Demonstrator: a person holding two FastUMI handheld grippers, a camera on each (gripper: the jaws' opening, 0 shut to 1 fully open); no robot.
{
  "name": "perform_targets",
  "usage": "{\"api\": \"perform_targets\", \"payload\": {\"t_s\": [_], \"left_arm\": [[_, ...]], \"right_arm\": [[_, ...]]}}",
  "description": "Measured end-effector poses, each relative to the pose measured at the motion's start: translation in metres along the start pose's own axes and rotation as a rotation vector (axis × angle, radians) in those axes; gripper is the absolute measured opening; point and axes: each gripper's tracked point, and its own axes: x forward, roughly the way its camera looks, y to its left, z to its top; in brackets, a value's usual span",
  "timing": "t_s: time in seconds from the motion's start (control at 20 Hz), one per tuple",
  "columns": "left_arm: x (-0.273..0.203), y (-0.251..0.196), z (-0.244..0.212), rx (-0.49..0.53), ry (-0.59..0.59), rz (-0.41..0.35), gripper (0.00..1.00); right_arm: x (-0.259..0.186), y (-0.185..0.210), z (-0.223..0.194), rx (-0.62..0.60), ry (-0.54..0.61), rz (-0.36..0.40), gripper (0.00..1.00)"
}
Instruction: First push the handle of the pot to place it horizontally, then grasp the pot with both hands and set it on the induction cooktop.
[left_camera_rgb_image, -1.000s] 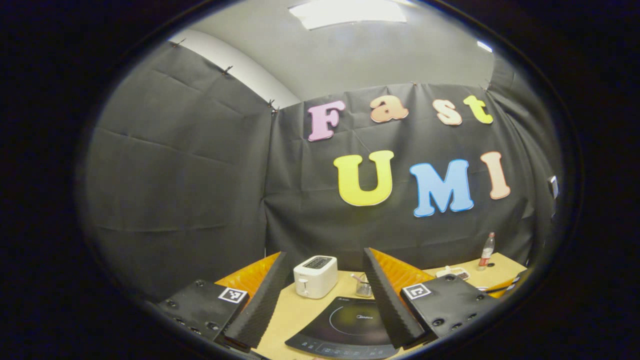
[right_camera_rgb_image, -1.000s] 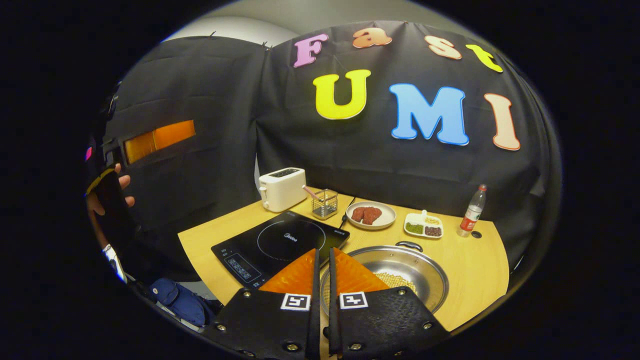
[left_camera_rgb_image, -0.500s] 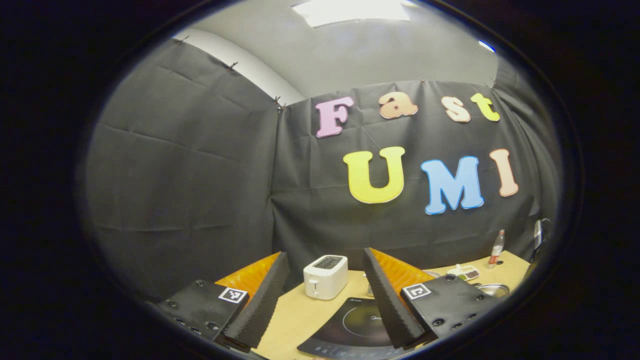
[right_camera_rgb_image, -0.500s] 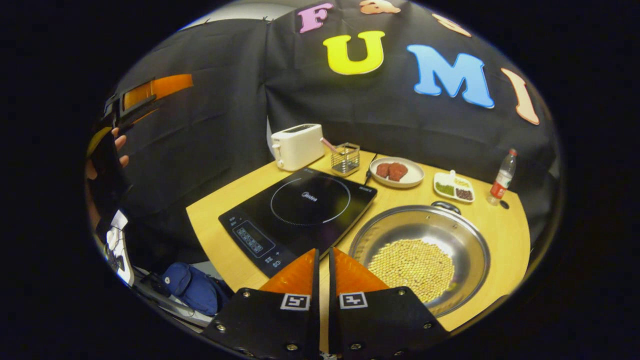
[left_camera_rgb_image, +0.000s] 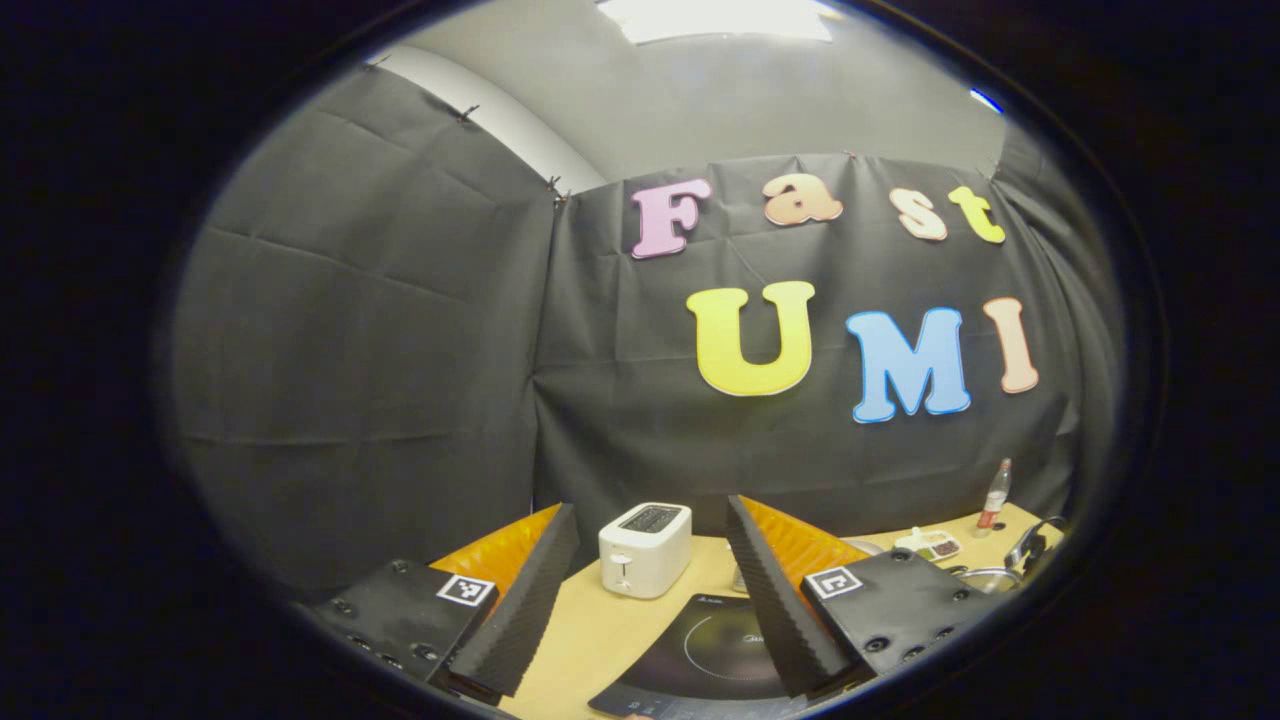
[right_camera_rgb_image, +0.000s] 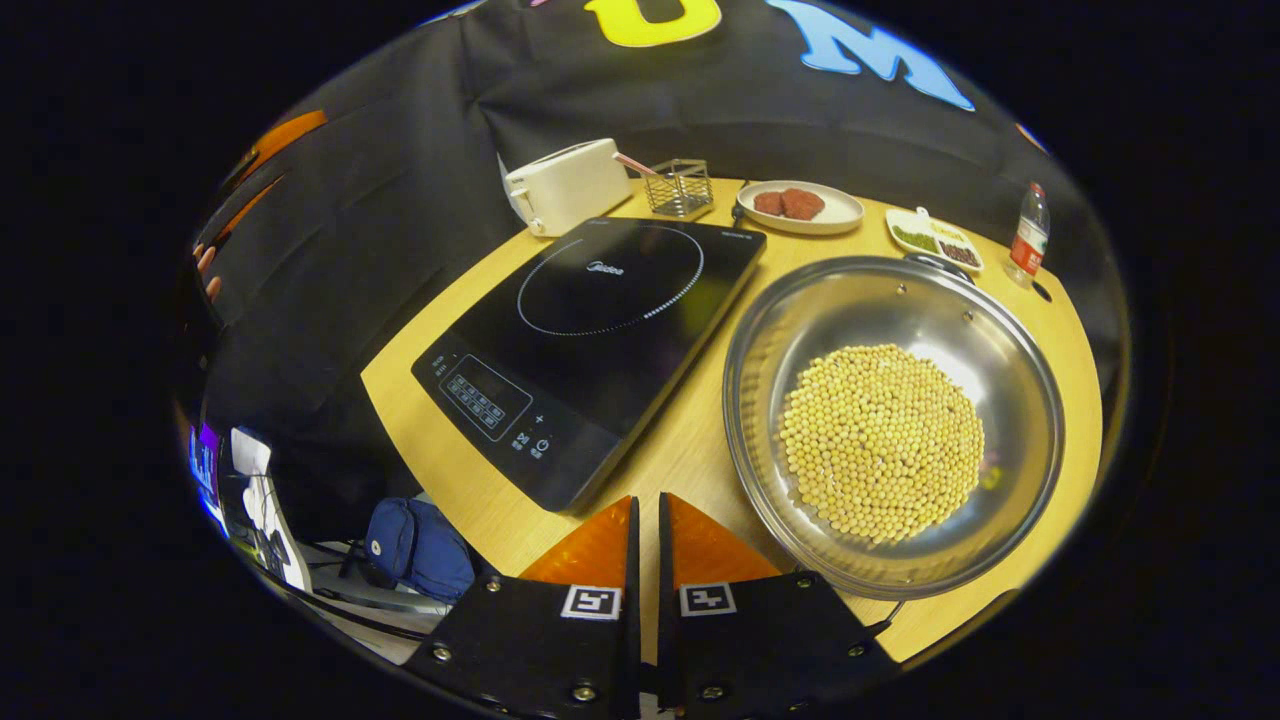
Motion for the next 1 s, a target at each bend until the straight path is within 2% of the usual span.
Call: {"api": "perform_targets", "payload": {"t_s": [0.1, 0.2, 0.25, 0.35, 0.45, 0.55, 0.6, 0.75, 0.8, 0.85, 0.95, 1.0], "left_arm": [[0.005, 0.0, -0.005, -0.012, 0.011, -0.007, 1.0], [0.01, -0.002, -0.007, -0.017, 0.011, -0.016, 0.95], [0.013, -0.003, -0.009, -0.017, 0.011, -0.02, 1.0], [0.017, -0.006, -0.013, -0.018, 0.018, -0.033, 1.0], [0.02, -0.009, -0.016, -0.023, 0.024, -0.047, 0.94], [0.023, -0.011, -0.017, -0.025, 0.02, -0.06, 0.95], [0.024, -0.012, -0.017, -0.024, 0.019, -0.068, 1.0], [0.027, -0.016, -0.02, -0.03, 0.023, -0.091, 1.0], [0.028, -0.019, -0.022, -0.039, 0.03, -0.1, 0.91], [0.028, -0.021, -0.025, -0.049, 0.036, -0.106, 0.91], [0.029, -0.027, -0.026, -0.067, 0.042, -0.116, 1.0], [0.03, -0.031, -0.027, -0.074, 0.044, -0.122, 0.99]], "right_arm": [[0.0, -0.009, -0.005, 0.019, 0.024, -0.031, 0.08], [0.0, -0.018, -0.01, 0.04, 0.043, -0.059, 0.07], [-0.001, -0.021, -0.014, 0.051, 0.055, -0.07, 0.07], [-0.002, -0.022, -0.013, 0.076, 0.054, -0.072, 0.06], [-0.003, -0.025, -0.014, 0.084, 0.057, -0.086, 0.05], [-0.004, -0.027, -0.016, 0.087, 0.059, -0.105, 0.04], [-0.005, -0.029, -0.016, 0.089, 0.061, -0.116, 0.04], [-0.01, -0.035, -0.023, 0.103, 0.083, -0.149, 0.04], [-0.014, -0.039, -0.025, 0.109, 0.088, -0.161, 0.04], [-0.017, -0.042, -0.028, 0.114, 0.089, -0.172, 0.04], [-0.024, -0.05, -0.034, 0.124, 0.095, -0.195, 0.04], [-0.028, -0.056, -0.036, 0.13, 0.099, -0.206, 0.04]]}}
